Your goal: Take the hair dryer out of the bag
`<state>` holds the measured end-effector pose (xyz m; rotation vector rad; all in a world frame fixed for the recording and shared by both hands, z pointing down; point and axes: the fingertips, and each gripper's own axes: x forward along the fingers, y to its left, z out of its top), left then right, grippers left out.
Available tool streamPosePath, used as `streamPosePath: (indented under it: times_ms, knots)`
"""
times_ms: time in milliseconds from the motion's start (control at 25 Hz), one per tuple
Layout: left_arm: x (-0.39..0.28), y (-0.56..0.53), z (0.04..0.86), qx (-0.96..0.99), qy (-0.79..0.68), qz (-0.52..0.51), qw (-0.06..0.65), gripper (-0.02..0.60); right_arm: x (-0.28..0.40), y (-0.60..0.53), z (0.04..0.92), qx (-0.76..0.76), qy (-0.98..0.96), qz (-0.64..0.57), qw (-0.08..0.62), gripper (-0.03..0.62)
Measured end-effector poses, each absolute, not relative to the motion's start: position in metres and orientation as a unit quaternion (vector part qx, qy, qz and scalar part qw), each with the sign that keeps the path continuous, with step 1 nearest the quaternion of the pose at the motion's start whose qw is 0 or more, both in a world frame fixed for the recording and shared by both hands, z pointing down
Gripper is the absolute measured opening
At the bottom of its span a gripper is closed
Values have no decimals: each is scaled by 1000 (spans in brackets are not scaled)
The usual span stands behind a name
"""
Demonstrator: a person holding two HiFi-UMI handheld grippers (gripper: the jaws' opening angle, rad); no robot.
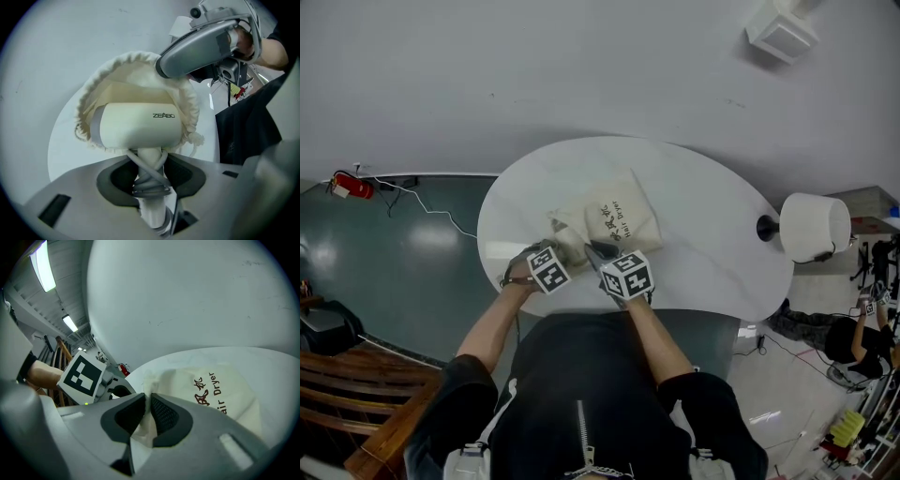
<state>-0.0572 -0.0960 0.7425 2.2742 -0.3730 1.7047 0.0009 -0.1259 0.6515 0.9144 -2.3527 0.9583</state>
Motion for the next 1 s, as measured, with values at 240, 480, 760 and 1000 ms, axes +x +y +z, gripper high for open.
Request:
streamPosePath:
  times_ms: [240, 480, 760, 1000]
  knots:
    - [-74, -88, 736, 785, -158, 580, 152, 178, -4, -123, 656, 328, -849, 340, 236, 41]
    - [-91, -78, 731, 787, -184, 567, 162, 178, -8, -122, 658, 337, -847, 338, 236, 47]
    - [-109, -63, 721, 793, -225, 533, 191, 178, -19, -112, 662, 331, -851, 327, 245, 100]
    - [-124, -53, 710, 796, -262, 508, 200, 178, -26, -101, 666, 326, -852, 325, 248, 95]
